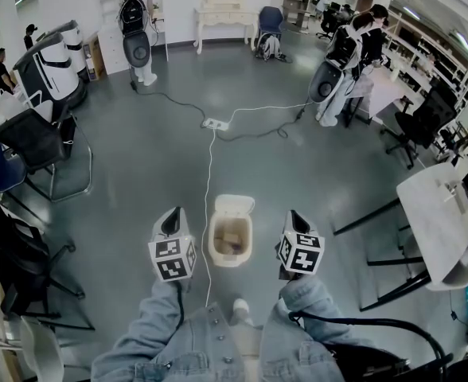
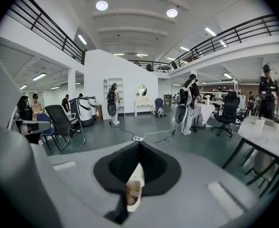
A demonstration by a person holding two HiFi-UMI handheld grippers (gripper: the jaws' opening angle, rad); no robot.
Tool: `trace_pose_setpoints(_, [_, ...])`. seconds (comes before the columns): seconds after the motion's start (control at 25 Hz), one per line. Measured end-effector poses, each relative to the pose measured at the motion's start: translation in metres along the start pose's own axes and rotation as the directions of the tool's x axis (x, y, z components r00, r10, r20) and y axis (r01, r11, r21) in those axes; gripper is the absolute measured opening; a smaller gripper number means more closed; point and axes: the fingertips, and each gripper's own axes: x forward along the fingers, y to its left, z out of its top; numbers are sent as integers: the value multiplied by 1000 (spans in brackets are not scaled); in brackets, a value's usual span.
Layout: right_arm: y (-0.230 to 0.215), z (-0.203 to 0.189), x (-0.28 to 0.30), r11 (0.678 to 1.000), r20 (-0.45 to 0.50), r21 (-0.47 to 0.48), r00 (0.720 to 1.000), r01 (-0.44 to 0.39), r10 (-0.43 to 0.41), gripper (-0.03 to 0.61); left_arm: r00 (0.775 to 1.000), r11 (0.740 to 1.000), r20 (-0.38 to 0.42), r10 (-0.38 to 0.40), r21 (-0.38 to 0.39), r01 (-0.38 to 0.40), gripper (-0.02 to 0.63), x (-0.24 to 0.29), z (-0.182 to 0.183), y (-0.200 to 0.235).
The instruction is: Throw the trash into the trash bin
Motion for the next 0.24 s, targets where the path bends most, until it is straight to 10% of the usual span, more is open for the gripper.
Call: trace_pose_setpoints(0.24, [1,-3,2,1000,-2,-2,1000,1,-1,3,1000,1000,-2,0,-3,0,9,2,-4,2])
